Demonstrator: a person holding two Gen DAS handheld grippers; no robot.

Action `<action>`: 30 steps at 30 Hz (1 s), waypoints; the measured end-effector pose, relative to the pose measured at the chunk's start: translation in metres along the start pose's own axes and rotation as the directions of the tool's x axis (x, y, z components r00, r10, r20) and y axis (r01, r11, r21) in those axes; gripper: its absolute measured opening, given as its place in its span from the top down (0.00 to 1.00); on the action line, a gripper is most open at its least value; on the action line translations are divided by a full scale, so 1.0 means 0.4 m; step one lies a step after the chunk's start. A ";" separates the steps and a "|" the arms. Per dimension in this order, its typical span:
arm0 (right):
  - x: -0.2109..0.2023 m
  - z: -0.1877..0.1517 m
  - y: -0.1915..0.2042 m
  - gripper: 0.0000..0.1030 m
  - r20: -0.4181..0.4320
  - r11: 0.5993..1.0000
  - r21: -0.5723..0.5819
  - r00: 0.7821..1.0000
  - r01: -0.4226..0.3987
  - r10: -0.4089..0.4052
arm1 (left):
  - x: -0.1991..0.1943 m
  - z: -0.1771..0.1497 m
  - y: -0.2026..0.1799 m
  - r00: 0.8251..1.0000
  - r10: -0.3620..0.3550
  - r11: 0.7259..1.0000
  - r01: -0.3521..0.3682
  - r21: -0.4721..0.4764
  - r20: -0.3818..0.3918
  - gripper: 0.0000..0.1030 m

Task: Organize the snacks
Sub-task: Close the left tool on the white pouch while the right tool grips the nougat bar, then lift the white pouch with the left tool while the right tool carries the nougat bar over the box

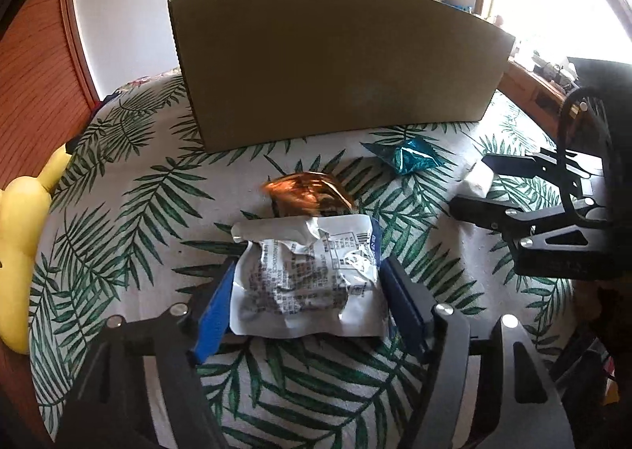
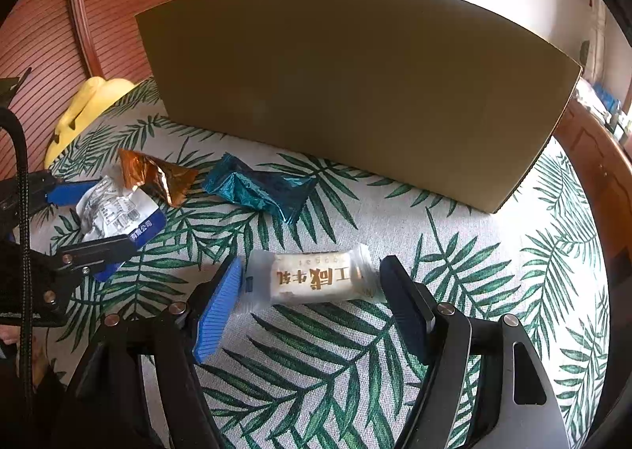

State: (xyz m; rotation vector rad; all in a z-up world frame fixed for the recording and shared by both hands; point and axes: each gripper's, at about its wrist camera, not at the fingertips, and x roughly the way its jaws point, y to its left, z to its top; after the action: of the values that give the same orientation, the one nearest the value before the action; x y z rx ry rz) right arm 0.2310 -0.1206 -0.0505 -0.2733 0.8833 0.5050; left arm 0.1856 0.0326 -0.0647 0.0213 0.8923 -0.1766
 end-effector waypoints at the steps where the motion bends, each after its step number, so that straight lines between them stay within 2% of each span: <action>1: -0.002 -0.001 -0.002 0.28 0.000 1.000 0.000 1.000 -0.001 0.001 | -0.001 0.000 0.000 1.000 -0.002 1.000 0.002 -0.002 0.000 0.32; 5: 0.000 0.001 0.001 0.30 0.001 1.000 -0.001 1.000 -0.001 0.001 | -0.008 -0.003 -0.001 1.000 -0.020 1.000 0.021 -0.013 0.003 0.32; 9: -0.007 -0.003 0.009 0.47 0.014 1.000 -0.021 1.000 -0.010 0.010 | -0.015 -0.007 0.002 0.999 -0.040 0.999 0.040 -0.026 0.004 0.32; 12: -0.016 -0.009 0.012 0.52 0.021 0.999 -0.029 1.000 -0.013 0.014 | -0.023 -0.010 0.006 0.999 -0.048 0.998 0.048 -0.032 0.011 0.32; 22: -0.058 -0.026 -0.006 0.54 0.062 0.999 0.003 0.997 -0.046 0.046 | -0.060 0.000 0.005 0.996 -0.073 0.996 0.076 -0.045 0.053 0.32; 30: -0.110 -0.012 -0.022 0.53 0.109 0.999 0.013 0.994 -0.031 0.030 | -0.087 0.043 -0.005 0.990 -0.096 0.994 0.101 -0.044 0.106 0.32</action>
State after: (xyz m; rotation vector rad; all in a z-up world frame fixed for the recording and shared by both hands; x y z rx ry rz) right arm 0.2091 -0.1439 -0.0183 -0.2169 0.7856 0.5364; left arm 0.1771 0.0339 -0.0267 -0.0772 0.7944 -0.2457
